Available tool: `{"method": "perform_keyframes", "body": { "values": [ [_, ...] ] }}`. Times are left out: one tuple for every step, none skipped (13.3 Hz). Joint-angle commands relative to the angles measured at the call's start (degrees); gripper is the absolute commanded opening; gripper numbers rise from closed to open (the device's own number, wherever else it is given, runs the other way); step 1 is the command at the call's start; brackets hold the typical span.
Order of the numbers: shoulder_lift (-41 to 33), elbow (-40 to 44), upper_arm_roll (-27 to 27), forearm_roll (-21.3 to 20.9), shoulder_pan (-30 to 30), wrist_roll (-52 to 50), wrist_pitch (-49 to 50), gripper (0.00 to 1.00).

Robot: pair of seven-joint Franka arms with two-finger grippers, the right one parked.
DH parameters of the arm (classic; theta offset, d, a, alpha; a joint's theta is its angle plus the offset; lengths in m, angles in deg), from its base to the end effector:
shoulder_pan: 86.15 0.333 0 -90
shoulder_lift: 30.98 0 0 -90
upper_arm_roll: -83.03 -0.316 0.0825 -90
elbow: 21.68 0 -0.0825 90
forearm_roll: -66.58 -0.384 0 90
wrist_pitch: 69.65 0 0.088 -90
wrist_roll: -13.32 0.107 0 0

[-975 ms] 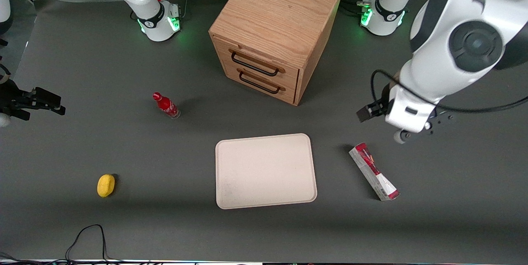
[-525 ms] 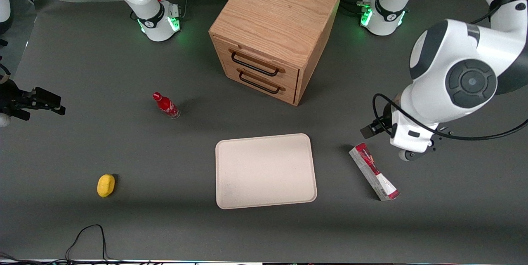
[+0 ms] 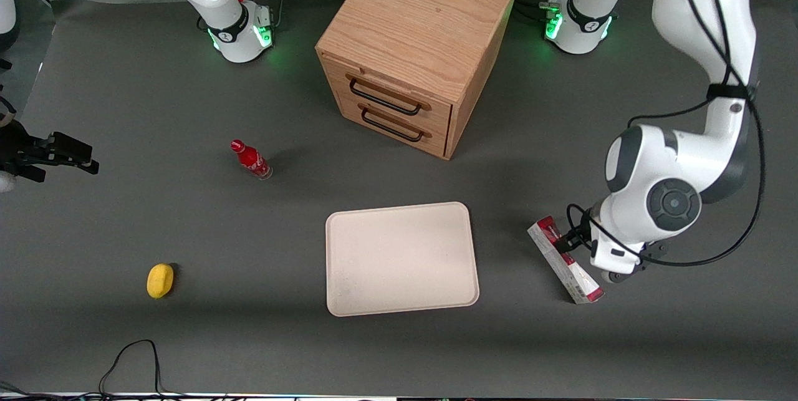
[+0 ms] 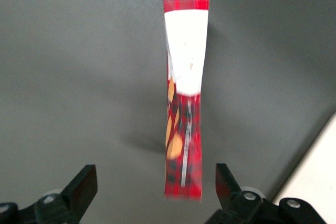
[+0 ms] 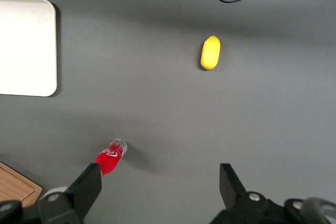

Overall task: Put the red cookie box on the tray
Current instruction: 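Move the open left gripper down over the red plaid cookie box, then close the left gripper on the cookie box's narrow end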

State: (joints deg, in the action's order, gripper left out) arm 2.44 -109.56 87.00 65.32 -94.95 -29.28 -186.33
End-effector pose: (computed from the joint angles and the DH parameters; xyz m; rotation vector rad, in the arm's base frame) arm 0.6776 -0.1451 0.3093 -3.0147 -0.8018 0.1235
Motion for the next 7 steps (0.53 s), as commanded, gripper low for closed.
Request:
{"method": "perform_keyframes", "body": {
  "values": [
    [4.0,1.1,0.3,-0.7,-0.2,0.3,-4.6,1.0],
    [5.4,1.7,0.3,-0.7,-0.2,0.4,-6.0,1.0],
    [6.6,2.1,0.3,-0.6,-0.2,0.5,-7.3,1.0],
    [7.4,2.1,0.3,-0.6,-0.2,0.5,-8.9,1.0],
    [7.7,2.0,0.3,-0.7,-0.2,0.6,-9.7,0.98],
    [7.7,2.0,0.3,-0.7,-0.2,0.7,-9.7,0.84],
    [7.7,2.1,0.3,-0.8,-0.3,0.7,-9.7,0.62]
  ]
}}
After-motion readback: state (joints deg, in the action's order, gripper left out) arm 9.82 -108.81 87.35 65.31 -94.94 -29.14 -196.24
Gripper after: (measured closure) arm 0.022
